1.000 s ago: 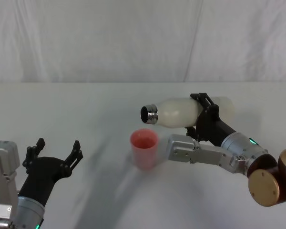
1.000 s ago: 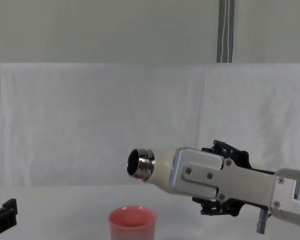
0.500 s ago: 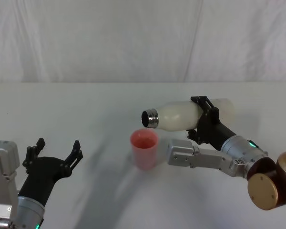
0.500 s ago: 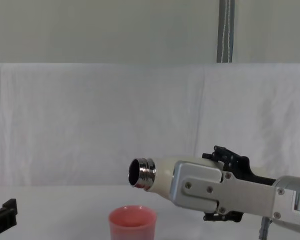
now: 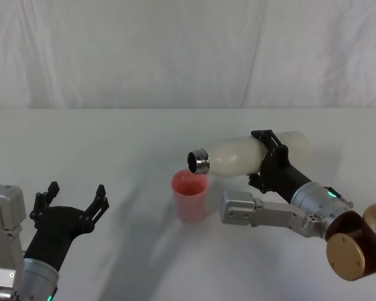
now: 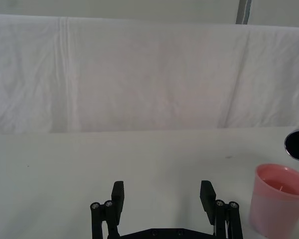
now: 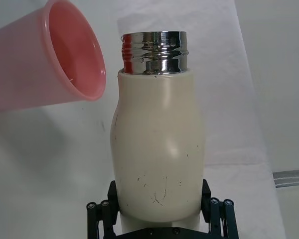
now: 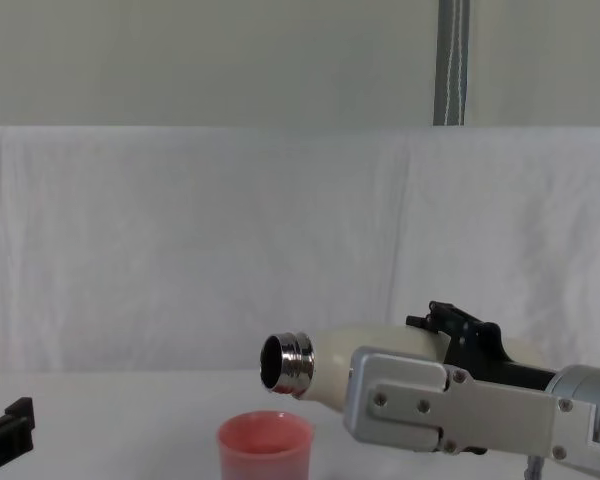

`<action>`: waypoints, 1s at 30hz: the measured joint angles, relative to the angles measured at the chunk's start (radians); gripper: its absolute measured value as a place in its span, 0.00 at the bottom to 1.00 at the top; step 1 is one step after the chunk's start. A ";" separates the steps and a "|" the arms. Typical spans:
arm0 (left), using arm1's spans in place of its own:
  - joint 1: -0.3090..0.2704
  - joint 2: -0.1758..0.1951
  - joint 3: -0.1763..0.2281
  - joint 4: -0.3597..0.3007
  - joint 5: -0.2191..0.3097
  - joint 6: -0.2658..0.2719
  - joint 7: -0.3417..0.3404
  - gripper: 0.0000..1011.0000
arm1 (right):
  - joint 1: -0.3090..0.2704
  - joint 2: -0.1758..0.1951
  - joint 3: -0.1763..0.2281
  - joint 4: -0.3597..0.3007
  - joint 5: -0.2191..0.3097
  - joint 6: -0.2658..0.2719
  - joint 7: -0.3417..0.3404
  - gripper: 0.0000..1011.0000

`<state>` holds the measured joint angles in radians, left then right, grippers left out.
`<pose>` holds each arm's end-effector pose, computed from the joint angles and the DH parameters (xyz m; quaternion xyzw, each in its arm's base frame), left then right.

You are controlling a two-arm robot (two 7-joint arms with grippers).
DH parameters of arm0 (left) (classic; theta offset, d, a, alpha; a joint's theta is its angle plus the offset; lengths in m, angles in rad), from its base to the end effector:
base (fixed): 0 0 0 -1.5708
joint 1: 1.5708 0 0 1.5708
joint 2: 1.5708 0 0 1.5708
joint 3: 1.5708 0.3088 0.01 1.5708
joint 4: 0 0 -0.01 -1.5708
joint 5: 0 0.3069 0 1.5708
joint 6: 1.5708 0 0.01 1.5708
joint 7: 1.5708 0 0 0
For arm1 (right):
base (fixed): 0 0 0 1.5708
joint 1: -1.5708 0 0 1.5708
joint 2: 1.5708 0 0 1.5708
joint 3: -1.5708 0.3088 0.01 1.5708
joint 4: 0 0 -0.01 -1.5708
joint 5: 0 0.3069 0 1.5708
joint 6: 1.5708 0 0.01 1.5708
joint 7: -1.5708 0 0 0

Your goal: Grasp the thermos with one hand and pour water into the cup lid.

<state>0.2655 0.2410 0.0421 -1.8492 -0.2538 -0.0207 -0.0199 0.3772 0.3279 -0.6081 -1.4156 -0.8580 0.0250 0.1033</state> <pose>0.2463 0.0422 -0.3029 -0.0173 0.0064 0.6616 0.7496 0.3955 0.0553 -0.2815 -0.3509 -0.5085 -0.3687 0.6945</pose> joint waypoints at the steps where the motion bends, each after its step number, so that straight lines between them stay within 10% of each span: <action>1: 0.000 0.000 0.000 0.000 0.000 0.000 0.000 0.99 | 0.000 0.000 0.000 0.000 0.000 0.000 0.000 0.95; 30: 0.000 0.000 0.000 0.000 0.000 0.000 0.000 0.99 | 0.025 0.026 -0.027 -0.001 -0.065 0.005 -0.001 0.95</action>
<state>0.2655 0.2409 0.0421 -1.8492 -0.2538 -0.0208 -0.0199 0.4017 0.3538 -0.6354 -1.4167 -0.9227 0.0305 0.1025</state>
